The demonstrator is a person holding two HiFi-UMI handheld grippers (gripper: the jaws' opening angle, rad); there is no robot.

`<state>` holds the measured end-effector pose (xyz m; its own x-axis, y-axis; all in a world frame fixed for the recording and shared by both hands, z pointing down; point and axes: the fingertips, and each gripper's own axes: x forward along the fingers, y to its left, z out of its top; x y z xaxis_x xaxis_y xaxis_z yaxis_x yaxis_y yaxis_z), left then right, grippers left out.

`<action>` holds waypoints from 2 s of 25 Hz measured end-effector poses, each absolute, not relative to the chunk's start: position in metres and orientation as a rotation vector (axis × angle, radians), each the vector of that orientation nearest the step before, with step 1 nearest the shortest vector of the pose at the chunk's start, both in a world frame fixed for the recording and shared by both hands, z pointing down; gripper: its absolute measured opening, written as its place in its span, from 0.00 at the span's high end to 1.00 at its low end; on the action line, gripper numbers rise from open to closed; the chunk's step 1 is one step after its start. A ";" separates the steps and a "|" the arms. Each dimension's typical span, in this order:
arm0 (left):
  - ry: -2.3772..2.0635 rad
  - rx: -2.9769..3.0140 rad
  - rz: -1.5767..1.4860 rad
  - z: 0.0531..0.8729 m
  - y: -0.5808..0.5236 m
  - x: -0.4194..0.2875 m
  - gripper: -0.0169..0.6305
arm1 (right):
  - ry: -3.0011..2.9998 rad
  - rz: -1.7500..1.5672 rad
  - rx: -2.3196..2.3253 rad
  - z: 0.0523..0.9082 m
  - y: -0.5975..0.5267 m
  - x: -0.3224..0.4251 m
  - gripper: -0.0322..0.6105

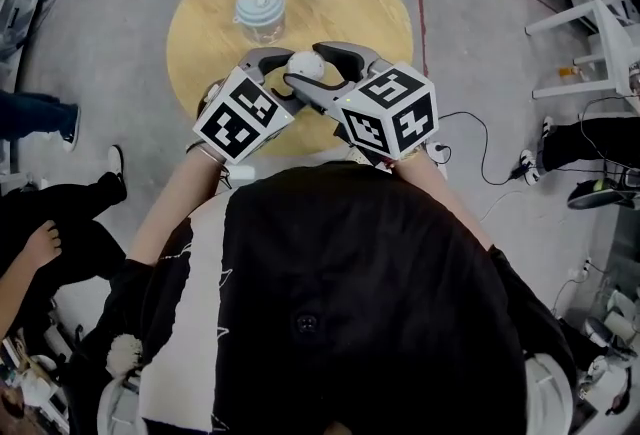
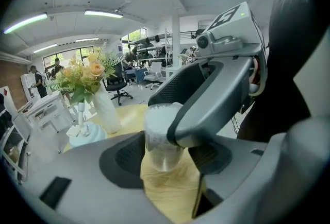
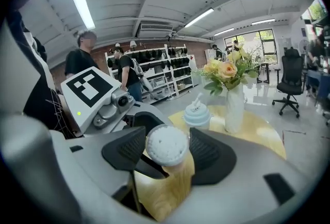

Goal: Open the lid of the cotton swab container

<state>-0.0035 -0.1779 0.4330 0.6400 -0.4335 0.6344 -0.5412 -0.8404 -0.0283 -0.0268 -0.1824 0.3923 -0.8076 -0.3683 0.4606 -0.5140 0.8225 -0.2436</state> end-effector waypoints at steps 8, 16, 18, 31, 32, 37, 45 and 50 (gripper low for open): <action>-0.816 2.721 0.959 0.426 -0.180 -0.009 0.56 | -2.638 0.679 0.690 0.387 -0.187 -0.029 0.54; -0.809 2.748 0.918 0.421 -0.183 -0.007 0.56 | -2.657 0.774 0.720 0.383 -0.193 -0.025 0.54; -0.807 2.752 0.916 0.422 -0.185 -0.006 0.56 | -2.655 0.776 0.723 0.383 -0.194 -0.024 0.54; -0.793 2.758 0.858 0.422 -0.190 -0.003 0.56 | -2.658 0.926 0.723 0.384 -0.202 -0.019 0.54; -0.797 2.758 0.867 0.422 -0.190 -0.003 0.56 | -2.667 0.956 0.722 0.383 -0.202 -0.018 0.55; -0.843 2.759 0.974 0.430 -0.191 -0.008 0.57 | -2.734 1.124 0.688 0.369 -0.204 -0.021 0.55; -0.827 2.767 0.903 0.421 -0.186 -0.006 0.57 | -2.737 1.110 0.679 0.366 -0.200 -0.020 0.55; -0.822 2.772 0.888 0.419 -0.183 -0.007 0.57 | -2.739 1.125 0.667 0.365 -0.198 -0.021 0.54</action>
